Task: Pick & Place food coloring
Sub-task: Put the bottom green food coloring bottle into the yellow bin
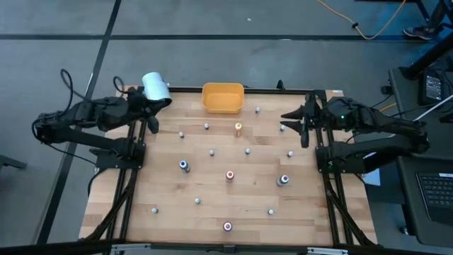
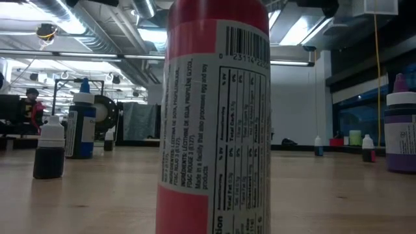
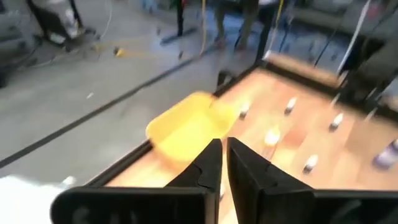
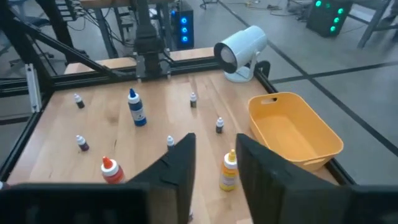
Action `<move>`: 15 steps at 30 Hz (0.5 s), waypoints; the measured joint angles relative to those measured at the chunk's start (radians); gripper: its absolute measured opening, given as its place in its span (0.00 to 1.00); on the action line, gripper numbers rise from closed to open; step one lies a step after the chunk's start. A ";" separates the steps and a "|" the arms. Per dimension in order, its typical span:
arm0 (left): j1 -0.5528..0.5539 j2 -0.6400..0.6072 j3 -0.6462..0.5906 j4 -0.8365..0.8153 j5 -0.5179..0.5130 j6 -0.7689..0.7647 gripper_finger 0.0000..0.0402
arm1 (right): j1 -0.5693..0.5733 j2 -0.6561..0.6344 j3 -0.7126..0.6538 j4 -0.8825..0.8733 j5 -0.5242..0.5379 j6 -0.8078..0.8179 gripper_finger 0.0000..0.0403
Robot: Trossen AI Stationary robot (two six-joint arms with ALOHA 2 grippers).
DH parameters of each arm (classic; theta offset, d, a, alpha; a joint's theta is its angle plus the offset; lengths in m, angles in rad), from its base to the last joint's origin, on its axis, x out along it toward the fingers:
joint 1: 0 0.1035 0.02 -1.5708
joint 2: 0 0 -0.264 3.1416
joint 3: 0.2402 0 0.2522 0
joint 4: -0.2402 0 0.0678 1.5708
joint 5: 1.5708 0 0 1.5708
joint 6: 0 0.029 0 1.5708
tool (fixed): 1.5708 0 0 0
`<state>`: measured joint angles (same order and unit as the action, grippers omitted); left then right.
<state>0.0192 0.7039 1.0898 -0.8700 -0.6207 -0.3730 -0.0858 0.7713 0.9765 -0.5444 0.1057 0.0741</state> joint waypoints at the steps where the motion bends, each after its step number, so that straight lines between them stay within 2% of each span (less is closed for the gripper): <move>1: 0.008 0.023 0.025 -0.043 0.014 -0.012 0.09 | -0.004 0.004 0.006 -0.002 -0.001 0.001 0.34; 4: 0.044 0.078 0.079 -0.148 0.112 -0.034 0.16 | -0.013 0.008 0.012 0.000 -0.002 0.001 0.40; 8: 0.096 0.137 0.080 -0.228 0.214 -0.033 0.30 | -0.016 0.009 0.012 0.000 -0.002 0.001 0.45; 15: 0.175 0.243 -0.004 -0.286 0.236 0.007 0.52 | -0.016 0.022 0.012 0.000 -0.002 0.003 0.45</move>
<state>0.1939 0.9468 1.0861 -1.1561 -0.3847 -0.3655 -0.1017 0.7931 0.9882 -0.5448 0.1036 0.0776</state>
